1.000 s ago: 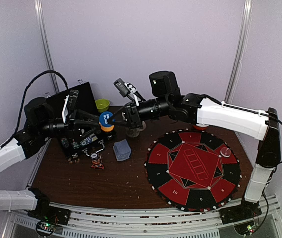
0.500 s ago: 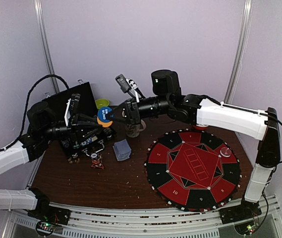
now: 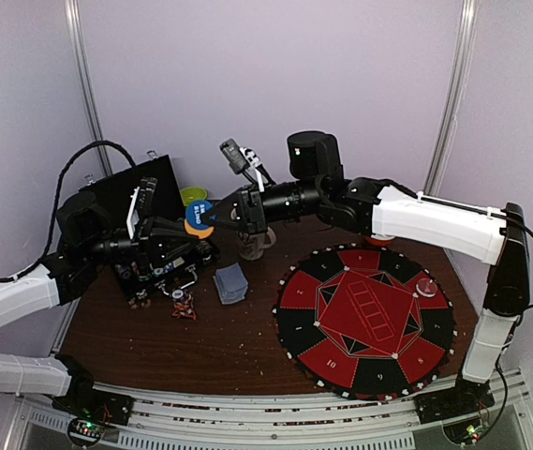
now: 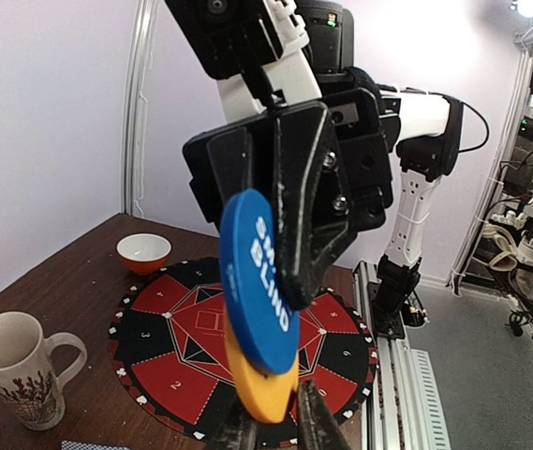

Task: Distribute texas hold em gaming equipment
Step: Pick up the small blind button.

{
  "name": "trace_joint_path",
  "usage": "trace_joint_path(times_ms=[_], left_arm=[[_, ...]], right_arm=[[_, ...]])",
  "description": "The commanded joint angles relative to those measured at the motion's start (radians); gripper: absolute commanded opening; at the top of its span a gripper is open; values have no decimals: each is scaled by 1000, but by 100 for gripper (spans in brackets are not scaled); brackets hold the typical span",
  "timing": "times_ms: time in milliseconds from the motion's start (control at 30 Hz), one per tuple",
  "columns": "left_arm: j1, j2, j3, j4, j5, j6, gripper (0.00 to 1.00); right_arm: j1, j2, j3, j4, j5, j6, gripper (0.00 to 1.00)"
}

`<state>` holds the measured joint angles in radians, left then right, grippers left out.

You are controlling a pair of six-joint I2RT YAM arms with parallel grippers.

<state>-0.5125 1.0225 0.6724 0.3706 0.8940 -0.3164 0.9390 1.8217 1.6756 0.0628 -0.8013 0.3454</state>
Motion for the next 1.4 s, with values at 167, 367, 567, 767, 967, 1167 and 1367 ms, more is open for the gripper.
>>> trace_joint_path(times_ms=[167, 367, 567, 767, 967, 1167, 1367], left_arm=[[-6, 8, 15, 84, 6, -12, 18], [-7, 13, 12, 90, 7, -22, 0], [-7, 2, -3, 22, -21, -7, 0], [-6, -19, -16, -2, -31, -7, 0], [-7, -22, -16, -22, -30, -1, 0], [-6, -11, -22, -16, -25, -41, 0], [-7, -13, -31, -21, -31, -47, 0]], right_arm=[[-3, 20, -1, 15, -28, -8, 0], [-2, 27, -1, 10, -34, -10, 0], [-28, -5, -53, 50, 52, 13, 0], [-47, -19, -86, 86, 57, 40, 11], [-51, -18, -88, 84, 62, 42, 15], [-52, -13, -90, 89, 80, 51, 17], [-64, -18, -92, 88, 80, 54, 18]])
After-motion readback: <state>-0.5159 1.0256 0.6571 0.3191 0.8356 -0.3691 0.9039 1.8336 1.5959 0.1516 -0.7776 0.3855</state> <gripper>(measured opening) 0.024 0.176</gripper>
